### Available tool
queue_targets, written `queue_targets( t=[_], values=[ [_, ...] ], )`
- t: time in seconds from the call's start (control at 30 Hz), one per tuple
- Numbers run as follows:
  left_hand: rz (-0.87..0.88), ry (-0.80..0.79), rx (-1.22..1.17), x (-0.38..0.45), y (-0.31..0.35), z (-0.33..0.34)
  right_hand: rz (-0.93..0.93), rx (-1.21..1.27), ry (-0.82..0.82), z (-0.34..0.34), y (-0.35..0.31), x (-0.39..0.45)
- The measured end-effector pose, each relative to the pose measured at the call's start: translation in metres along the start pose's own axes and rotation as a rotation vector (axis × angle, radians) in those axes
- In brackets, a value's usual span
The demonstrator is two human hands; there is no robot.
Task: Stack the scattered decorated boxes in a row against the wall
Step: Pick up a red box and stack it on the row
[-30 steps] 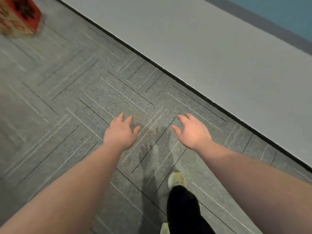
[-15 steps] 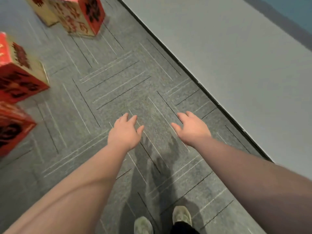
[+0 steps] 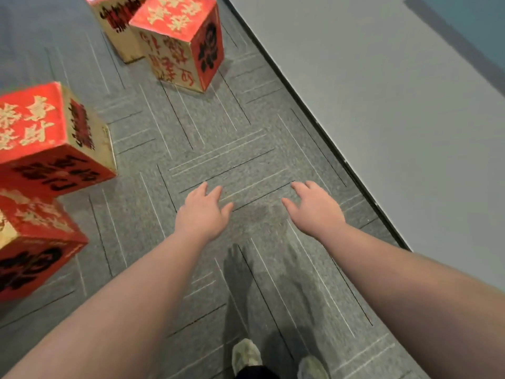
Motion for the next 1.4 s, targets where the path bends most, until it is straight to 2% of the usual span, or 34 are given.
queue_targets(
  t=[0.3, 0.5, 0.83, 0.97, 1.17, 1.4],
  values=[
    [-0.094, -0.008, 0.027, 0.153, -0.007, -0.094, -0.053, 0.06, -0.029, -0.033, -0.053, 0.183],
    [-0.151, 0.008, -0.02, 0.257, 0.01, -0.16, -0.1, 0.019, -0.057, -0.09, -0.083, 0.305],
    [-0.154, 0.016, -0.092, 0.417, 0.005, -0.255, -0.039, 0.012, -0.108, -0.147, -0.144, 0.478],
    [-0.106, 0.061, -0.117, 0.505, 0.008, -0.31, -0.014, 0.016, -0.004, -0.175, -0.168, 0.565],
    [-0.108, 0.054, -0.072, 0.594, -0.012, -0.353, -0.001, 0.067, -0.024, -0.172, -0.205, 0.65],
    [-0.072, 0.016, -0.037, 0.69, 0.0, -0.381, 0.02, 0.123, -0.054, -0.165, -0.219, 0.751]
  ],
)
Point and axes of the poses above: each hand's wrist, its own x-axis towards the middle knuckle, its own z-axis out of the palm, y = z × x, the point moved 2 cm from there along x, towards the middle knuckle, and after that the axes turned 13 degrees about -z, right-handed, at the moved point
